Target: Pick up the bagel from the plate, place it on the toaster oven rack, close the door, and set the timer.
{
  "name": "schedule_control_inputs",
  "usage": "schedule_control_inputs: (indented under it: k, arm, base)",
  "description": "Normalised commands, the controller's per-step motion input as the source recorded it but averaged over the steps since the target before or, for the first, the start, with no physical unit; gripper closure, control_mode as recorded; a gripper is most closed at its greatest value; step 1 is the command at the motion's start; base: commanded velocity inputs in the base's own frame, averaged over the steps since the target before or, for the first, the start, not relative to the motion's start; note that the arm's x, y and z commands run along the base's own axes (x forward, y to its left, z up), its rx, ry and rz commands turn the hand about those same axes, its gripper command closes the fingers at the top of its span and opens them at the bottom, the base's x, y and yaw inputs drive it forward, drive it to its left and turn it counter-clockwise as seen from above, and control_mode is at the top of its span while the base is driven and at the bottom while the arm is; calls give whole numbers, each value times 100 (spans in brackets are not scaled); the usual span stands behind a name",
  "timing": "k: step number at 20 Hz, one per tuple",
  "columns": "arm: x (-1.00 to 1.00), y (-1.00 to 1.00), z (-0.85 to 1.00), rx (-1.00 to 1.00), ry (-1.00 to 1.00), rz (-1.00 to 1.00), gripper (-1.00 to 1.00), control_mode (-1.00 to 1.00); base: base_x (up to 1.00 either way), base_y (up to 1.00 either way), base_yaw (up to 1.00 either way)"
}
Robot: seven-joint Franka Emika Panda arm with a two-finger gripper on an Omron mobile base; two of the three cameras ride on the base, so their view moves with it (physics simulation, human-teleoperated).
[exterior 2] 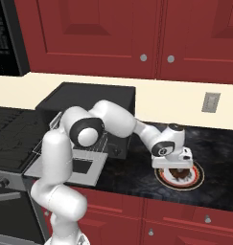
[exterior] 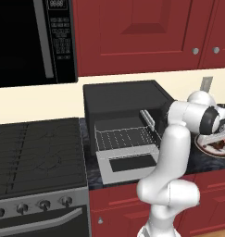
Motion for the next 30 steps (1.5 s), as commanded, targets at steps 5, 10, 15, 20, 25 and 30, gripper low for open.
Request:
schedule_control_inputs:
  k: [5, 10, 15, 20, 25, 30]
  arm:
    - [-1, 29, -4, 0, 1, 0, 100, -100]
    - [-36, 47, 56, -1, -8, 0, 100, -100]
    - [-77, 64, 100, -4, -15, 0, 100, -100]
    - [-72, 85, 100, -6, -4, 0, 100, -100]
    - [-47, 98, 88, -7, 3, 0, 100, -100]
    - [-13, 100, 27, -2, 17, 0, 100, -100]
  base:
    - [0, 0, 0]
    - [0, 0, 0]
    - [0, 0, 0]
    - [0, 0, 0]
    - [0, 0, 0]
    - [0, 0, 0]
